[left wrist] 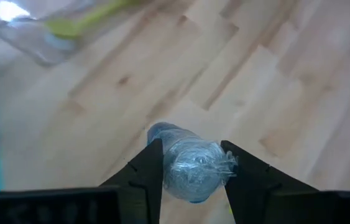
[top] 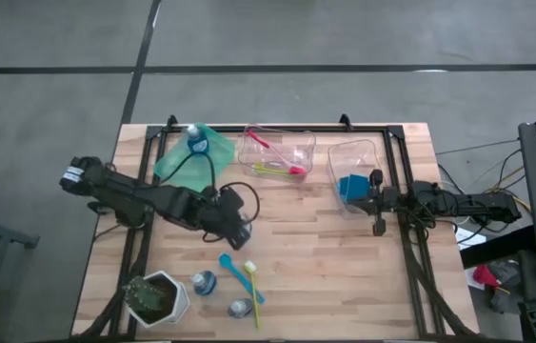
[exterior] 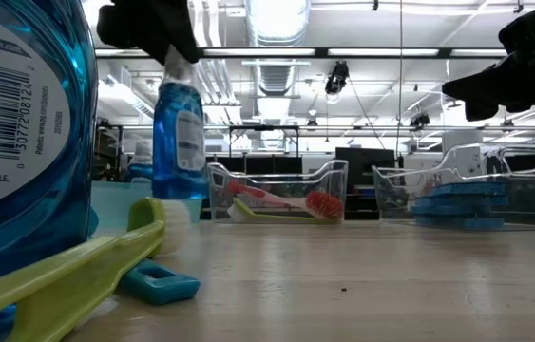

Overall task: Pick & Place Kitchen Sink Supplies
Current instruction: Put the transparent soap dispenser in the green bin

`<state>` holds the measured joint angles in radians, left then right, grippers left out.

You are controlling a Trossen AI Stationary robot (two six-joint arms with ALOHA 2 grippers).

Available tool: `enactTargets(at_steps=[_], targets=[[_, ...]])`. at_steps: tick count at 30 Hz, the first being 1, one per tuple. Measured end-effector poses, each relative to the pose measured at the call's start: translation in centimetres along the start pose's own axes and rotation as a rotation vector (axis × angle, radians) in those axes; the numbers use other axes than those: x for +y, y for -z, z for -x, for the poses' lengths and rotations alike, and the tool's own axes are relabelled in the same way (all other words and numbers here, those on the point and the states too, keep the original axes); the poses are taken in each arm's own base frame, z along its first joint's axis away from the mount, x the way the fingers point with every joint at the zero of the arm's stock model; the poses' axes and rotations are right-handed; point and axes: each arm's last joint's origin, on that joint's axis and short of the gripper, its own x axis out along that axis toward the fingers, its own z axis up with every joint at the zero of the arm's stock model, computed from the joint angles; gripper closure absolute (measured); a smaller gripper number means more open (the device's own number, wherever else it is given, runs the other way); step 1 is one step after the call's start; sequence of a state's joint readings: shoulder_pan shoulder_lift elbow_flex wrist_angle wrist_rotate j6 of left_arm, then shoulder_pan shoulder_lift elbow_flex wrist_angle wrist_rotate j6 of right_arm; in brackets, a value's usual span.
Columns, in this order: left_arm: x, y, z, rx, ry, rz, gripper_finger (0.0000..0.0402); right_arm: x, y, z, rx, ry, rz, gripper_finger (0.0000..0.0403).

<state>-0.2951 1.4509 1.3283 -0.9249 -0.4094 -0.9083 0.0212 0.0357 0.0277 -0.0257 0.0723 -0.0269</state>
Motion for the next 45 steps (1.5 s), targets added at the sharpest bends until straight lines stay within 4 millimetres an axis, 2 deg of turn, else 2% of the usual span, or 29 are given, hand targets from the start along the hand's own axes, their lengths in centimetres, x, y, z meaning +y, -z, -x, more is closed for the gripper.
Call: enactTargets(at_steps=[6,12,18,30,35,41,45], targets=[[1.7,-2.1,1.2,0.006,-0.113,-0.035,0.0273,0.0,0.0,0.0,0.000,-0.001,0.000,0.0394],[3.8,-4.7,1.9,-0.025,-0.148,-0.068,0.0268,0.0,0.0,0.0,-0.001,0.000,0.000,0.0394],[7.3,-6.7,3.1,-0.067,-0.204,-0.025,0.0270,0.0,0.0,0.0,0.001,0.000,0.000,0.0394],[14.4,-8.7,6.4,-0.158,-0.335,0.145,0.0269,0.0,0.0,0.0,-0.001,0.000,0.000,0.0394],[16.4,-9.3,6.3,-0.154,-0.388,0.179,0.0267,0.0,0.0,0.0,-0.001,0.000,0.000,0.0394],[17.6,-10.1,4.8,-0.107,-0.432,0.181,0.0267,0.0,0.0,0.0,-0.001,0.000,0.000,0.0394],[18.2,-10.4,3.4,-0.097,-0.462,0.243,0.0267,0.0,0.0,0.0,-0.001,0.000,0.000,0.0394]])
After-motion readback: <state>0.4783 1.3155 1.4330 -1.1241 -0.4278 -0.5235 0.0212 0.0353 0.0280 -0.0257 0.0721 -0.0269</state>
